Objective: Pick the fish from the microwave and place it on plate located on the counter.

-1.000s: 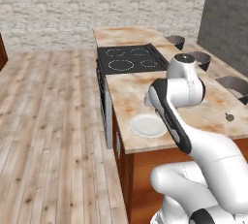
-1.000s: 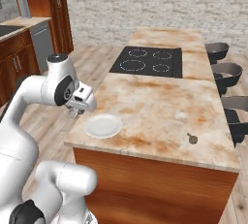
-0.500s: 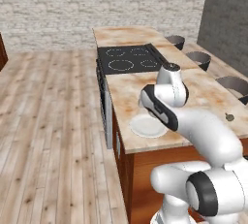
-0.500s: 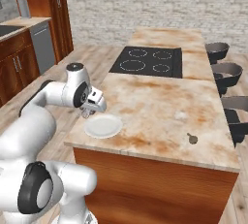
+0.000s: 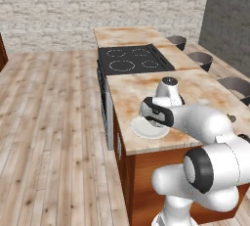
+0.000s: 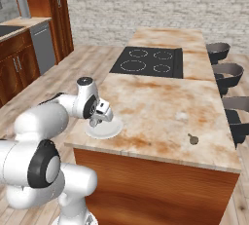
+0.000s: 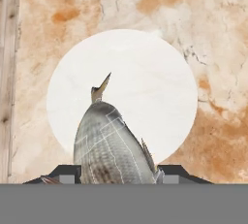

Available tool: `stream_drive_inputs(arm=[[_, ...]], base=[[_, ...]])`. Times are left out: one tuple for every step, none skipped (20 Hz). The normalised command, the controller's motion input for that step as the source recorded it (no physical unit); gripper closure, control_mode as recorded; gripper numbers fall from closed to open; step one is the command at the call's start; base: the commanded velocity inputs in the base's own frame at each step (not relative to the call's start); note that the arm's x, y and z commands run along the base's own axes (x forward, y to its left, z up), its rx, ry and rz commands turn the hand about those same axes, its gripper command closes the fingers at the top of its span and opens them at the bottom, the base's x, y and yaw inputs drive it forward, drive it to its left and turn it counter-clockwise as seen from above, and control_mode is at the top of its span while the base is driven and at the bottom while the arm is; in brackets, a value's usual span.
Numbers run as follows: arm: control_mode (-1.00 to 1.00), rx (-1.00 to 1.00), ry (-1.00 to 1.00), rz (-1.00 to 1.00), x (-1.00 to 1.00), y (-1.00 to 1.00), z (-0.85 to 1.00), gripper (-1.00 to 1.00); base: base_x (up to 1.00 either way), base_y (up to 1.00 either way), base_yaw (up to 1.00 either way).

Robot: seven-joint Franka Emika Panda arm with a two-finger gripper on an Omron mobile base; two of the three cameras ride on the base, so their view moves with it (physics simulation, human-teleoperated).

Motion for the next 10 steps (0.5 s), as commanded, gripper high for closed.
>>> stream_drive_inputs(arm=[[-1.0, 0.0, 0.0, 0.0, 0.24, -0.04, -0.51, 1.0], [-1.0, 0.0, 0.0, 0.0, 0.26, 0.0, -0.46, 1.0], [-1.0, 0.0, 0.0, 0.0, 0.3, 0.0, -0.44, 1.0], [-1.0, 0.0, 0.0, 0.0, 0.34, 0.0, -0.39, 1.0], [-1.0, 0.0, 0.0, 0.0, 0.36, 0.0, -0.37, 1.0], [-1.0, 0.0, 0.0, 0.0, 0.35, 0.0, -0.34, 1.0], [-1.0, 0.0, 0.0, 0.0, 0.28, 0.0, -0.24, 1.0], [-1.0, 0.0, 0.0, 0.0, 0.23, 0.0, -0.15, -1.0], [-1.0, 0.0, 0.0, 0.0, 0.11, 0.0, 0.0, -1.0], [-1.0, 0.0, 0.0, 0.0, 0.0, 0.0, 0.0, -1.0]], base=[[0.0, 0.0, 0.0], [0.0, 0.0, 0.0], [0.0, 0.0, 0.0], [0.0, 0.0, 0.0], [0.0, 0.0, 0.0], [0.0, 0.0, 0.0], [0.0, 0.0, 0.0], [0.0, 0.0, 0.0], [0.0, 0.0, 0.0], [0.0, 0.0, 0.0]])
